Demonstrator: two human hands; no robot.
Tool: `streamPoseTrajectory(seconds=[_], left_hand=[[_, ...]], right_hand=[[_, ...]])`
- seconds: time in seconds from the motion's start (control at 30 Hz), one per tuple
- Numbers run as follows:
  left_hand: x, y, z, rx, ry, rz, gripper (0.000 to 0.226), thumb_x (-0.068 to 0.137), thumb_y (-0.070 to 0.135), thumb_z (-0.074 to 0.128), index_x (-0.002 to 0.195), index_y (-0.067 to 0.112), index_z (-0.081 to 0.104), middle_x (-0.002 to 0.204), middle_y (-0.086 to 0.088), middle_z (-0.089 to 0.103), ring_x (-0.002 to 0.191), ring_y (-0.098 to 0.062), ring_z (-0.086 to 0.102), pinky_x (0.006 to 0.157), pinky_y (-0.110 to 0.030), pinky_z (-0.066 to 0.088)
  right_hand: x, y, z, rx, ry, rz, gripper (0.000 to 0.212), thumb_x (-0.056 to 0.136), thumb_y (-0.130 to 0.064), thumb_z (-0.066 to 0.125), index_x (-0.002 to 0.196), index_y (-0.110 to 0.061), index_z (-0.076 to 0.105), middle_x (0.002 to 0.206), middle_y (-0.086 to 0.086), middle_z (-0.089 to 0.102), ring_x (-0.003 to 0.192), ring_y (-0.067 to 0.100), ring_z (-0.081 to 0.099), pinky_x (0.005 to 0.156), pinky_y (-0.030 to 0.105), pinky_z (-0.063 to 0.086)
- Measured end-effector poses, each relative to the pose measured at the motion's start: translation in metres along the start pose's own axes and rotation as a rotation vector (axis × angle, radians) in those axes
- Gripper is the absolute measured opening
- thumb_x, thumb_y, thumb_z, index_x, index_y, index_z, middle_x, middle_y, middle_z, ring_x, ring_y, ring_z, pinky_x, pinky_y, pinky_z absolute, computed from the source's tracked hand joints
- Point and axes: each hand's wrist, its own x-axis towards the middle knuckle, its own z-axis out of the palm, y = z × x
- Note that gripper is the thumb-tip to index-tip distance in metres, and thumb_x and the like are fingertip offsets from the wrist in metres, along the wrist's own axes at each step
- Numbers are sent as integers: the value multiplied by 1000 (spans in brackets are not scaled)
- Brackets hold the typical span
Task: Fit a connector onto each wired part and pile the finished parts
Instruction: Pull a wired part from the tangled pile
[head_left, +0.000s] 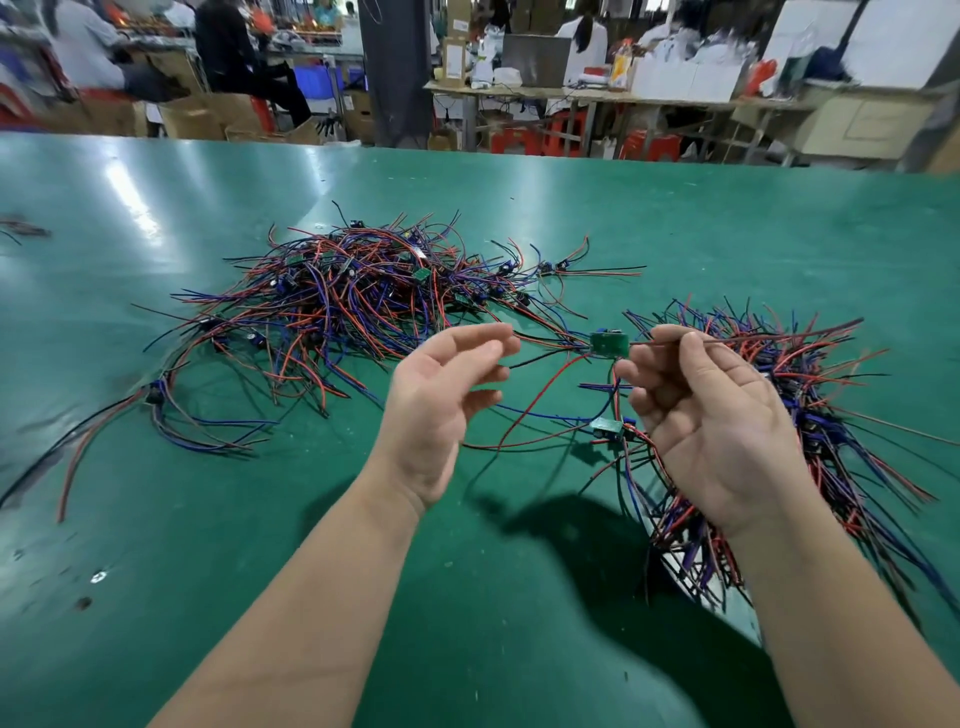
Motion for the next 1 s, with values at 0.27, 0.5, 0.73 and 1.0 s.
streamPoseTrajectory(seconds=[0.27, 0.5, 0.73, 1.0], left_hand=[[-13, -18, 8, 1010, -19, 520, 46, 83, 45, 62, 128, 37, 55, 124, 17, 55, 118, -6, 46, 101, -35, 34], [-18, -18, 16, 707, -10, 666, 30, 92, 18, 58, 121, 26, 59, 79, 16, 69, 71, -1, 63, 77, -27, 47], [-18, -12, 18, 394, -120, 267, 18, 98, 14, 51, 95, 18, 69, 60, 1, 69, 39, -13, 50, 42, -18, 42], [-17, -16, 16, 468, -367, -77, 32, 98, 18, 51, 89, -10, 63, 53, 0, 66, 30, -9, 38, 35, -15, 31]], right_hand=[[-2, 1, 3, 4, -121, 56, 27, 85, -28, 50, 77, -22, 75, 76, 0, 72, 73, 13, 71, 61, 19, 54], [-8, 0, 3, 5, -270, 96, 23, 83, -15, 52, 85, -21, 75, 76, 1, 69, 65, 12, 65, 61, 19, 52], [-3, 5, -2, -195, -227, 31, 39, 72, 1, 60, 103, -22, 71, 88, 0, 69, 65, 9, 61, 61, 15, 50], [-9, 8, 3, -625, -258, -171, 28, 63, -20, 76, 90, -21, 73, 79, 19, 57, 68, 22, 42, 65, 33, 38]])
